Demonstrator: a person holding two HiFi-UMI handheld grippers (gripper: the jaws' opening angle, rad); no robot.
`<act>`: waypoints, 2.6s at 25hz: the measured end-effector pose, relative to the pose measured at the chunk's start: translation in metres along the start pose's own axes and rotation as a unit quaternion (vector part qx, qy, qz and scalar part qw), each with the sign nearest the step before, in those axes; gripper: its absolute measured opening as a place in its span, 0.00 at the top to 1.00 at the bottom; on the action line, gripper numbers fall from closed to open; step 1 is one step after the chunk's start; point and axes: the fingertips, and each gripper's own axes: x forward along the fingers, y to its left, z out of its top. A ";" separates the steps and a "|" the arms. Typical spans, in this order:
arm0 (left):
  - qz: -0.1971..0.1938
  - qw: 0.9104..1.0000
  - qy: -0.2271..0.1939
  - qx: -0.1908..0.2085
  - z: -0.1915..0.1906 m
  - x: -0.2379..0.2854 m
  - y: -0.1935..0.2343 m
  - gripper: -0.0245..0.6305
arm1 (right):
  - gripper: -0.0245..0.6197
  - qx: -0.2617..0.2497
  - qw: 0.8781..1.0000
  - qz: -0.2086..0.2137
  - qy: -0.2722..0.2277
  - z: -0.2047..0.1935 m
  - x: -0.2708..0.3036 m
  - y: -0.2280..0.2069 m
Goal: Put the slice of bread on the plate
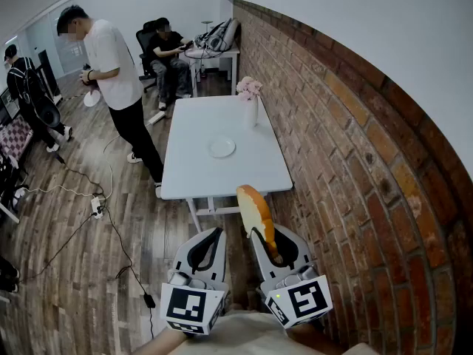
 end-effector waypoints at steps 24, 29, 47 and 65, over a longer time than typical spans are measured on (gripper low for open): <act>0.059 0.998 0.024 -0.012 -0.017 0.021 0.011 0.95 | 0.81 0.022 1.000 0.010 0.005 -0.020 -0.002 -0.045; 0.068 0.998 0.015 -0.011 -0.021 0.039 0.021 0.95 | 0.81 0.026 0.999 0.018 0.013 -0.030 0.015 -0.058; 0.044 0.998 0.034 -0.025 -0.033 0.226 0.175 0.95 | 0.81 0.041 0.999 -0.007 0.035 -0.058 0.234 -0.130; -0.008 0.995 0.084 -0.052 -0.060 0.372 0.277 0.95 | 0.81 0.070 0.990 -0.059 0.104 -0.111 0.379 -0.196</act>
